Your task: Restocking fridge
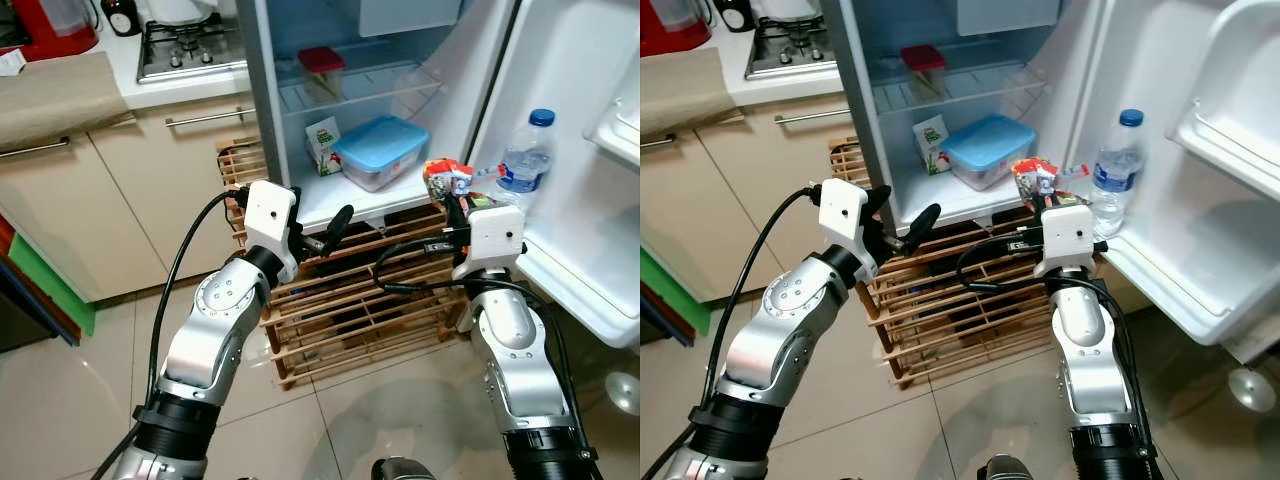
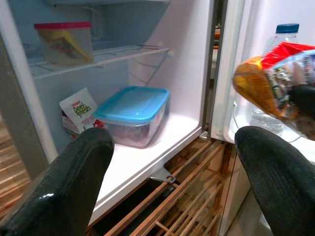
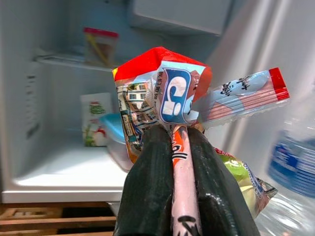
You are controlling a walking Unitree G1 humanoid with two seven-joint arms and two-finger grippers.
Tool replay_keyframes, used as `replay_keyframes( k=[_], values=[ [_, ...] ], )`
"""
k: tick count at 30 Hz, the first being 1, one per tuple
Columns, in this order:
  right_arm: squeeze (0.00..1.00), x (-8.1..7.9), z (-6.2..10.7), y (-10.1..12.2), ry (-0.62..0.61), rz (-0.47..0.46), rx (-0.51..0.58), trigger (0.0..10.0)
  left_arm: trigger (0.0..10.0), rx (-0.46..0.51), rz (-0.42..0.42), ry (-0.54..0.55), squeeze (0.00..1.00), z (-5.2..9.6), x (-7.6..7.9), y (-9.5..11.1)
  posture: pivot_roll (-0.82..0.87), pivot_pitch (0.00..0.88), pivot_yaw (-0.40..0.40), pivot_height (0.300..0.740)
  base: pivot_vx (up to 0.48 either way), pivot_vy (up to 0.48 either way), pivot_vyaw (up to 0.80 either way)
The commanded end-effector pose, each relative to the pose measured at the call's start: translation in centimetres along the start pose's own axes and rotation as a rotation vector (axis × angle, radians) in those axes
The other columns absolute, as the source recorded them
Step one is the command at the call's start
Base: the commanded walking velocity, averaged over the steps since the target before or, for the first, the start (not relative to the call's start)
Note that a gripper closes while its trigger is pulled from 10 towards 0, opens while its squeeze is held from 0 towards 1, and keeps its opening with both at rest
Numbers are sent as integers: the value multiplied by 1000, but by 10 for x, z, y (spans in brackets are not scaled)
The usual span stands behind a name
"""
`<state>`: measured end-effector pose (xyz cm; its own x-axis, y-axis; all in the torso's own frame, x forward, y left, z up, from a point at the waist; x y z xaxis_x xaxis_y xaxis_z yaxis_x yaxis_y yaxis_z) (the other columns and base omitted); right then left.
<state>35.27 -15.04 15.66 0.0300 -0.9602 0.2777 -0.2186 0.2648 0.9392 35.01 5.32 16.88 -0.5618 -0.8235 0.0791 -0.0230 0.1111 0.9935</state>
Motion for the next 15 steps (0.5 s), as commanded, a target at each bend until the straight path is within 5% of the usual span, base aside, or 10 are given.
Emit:
replay_keyframes(
  k=[1, 8, 15],
  values=[
    [0, -3, -6, 12, 13, -11, 50, 0, 10000, 5, -16, -23, 0, 0, 4, 2, -132, 5, 62, 740, 0, 0, 0],
    [0, -4, -7, 12, 15, -9, 51, 0, 10000, 7, -21, -35, 0, -1, 7, 1, -132, 4, 61, 740, 0, 0, 0],
    [0, -3, -8, 13, 22, -7, 57, 0, 10000, 13, -61, -64, 0, -3, 12, 3, -139, 5, 57, 740, 449, 0, 0]
  ],
)
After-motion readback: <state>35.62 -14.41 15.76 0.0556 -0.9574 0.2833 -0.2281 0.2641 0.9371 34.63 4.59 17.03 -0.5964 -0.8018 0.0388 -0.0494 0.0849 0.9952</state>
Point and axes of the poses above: a point about 5 cm out from each wrist's last joint towards the gripper, its own z axis pointing back from the gripper into the wrist, its own y axis along the axis of the wrist's last joint, x = y × z, the point moved 6 cm from there along -z, pointing out of the wrist towards the gripper, and after that the axes turned 5 degrees about z, right-handed, at the moved point
